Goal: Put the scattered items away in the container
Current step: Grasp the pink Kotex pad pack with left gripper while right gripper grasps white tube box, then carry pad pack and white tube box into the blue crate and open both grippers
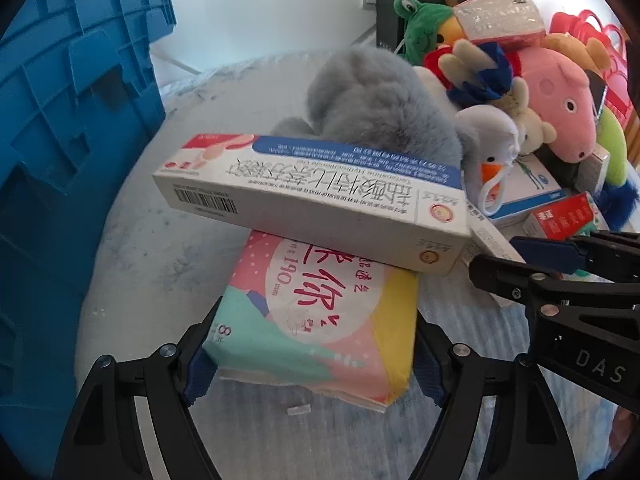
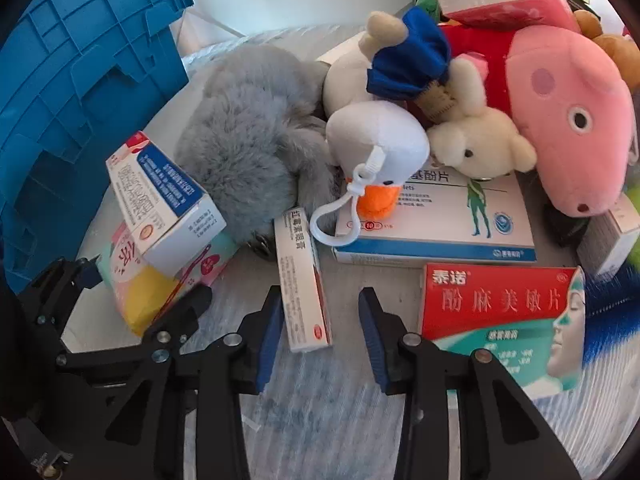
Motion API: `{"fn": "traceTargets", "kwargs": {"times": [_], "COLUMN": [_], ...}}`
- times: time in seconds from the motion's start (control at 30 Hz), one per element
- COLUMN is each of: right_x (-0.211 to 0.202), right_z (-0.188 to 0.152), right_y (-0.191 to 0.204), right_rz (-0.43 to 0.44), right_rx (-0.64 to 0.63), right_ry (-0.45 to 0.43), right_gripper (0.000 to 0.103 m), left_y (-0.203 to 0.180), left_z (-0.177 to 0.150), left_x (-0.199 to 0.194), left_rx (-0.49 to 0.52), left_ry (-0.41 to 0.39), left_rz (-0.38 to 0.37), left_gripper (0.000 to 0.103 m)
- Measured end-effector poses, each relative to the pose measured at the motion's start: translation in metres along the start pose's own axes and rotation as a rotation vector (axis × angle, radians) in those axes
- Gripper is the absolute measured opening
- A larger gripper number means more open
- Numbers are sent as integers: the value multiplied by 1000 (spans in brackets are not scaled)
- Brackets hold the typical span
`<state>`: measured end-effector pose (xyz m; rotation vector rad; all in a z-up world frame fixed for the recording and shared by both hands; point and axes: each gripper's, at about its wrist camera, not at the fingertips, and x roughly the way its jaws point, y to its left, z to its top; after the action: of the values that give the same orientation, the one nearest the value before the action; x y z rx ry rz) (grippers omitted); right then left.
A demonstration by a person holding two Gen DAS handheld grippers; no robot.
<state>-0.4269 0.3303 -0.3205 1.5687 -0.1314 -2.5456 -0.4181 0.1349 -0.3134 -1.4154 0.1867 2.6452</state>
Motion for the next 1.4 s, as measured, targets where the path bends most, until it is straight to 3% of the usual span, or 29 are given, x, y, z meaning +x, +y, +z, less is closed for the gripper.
{"fn": "traceTargets", "kwargs": {"times": [0.13,0.23,0.43,0.57,0.7,0.97,1.13,1.4], "right_x": [0,-1,-3,-7,-17,-66,-116,-183], "right_z": [0,0,-2,-10,-24,-60,-78,-62], "right_y": [-4,-5,-4,2,2,5,12,43], "right_rz": [12,13,-20,-93,-64,-69,-76,-72], "right_rx": [11,23,16,-14,4,35,60,11], "right_ry": [3,3,2,11,19,-23,-67,-152], "right_gripper": [38,38,38,22,17,17,17,17], "left_y": [6,7,2,2,-2,-4,1,-6], "left_z": [2,0,-7,-15,-25,-39,-31,-24], "left_x": [5,6,0,-9,-23,-85,-122,-201], "left_rx": [-46,-49,-36,-22,20,18,30,-26], "left_ry": [15,13,-9,-25,-51,-117,-139,-222], "left_rz": [-12,-19,-13,30,48,22,27,48], "left_gripper": [91,91,75,73,71,71,71,71]}}
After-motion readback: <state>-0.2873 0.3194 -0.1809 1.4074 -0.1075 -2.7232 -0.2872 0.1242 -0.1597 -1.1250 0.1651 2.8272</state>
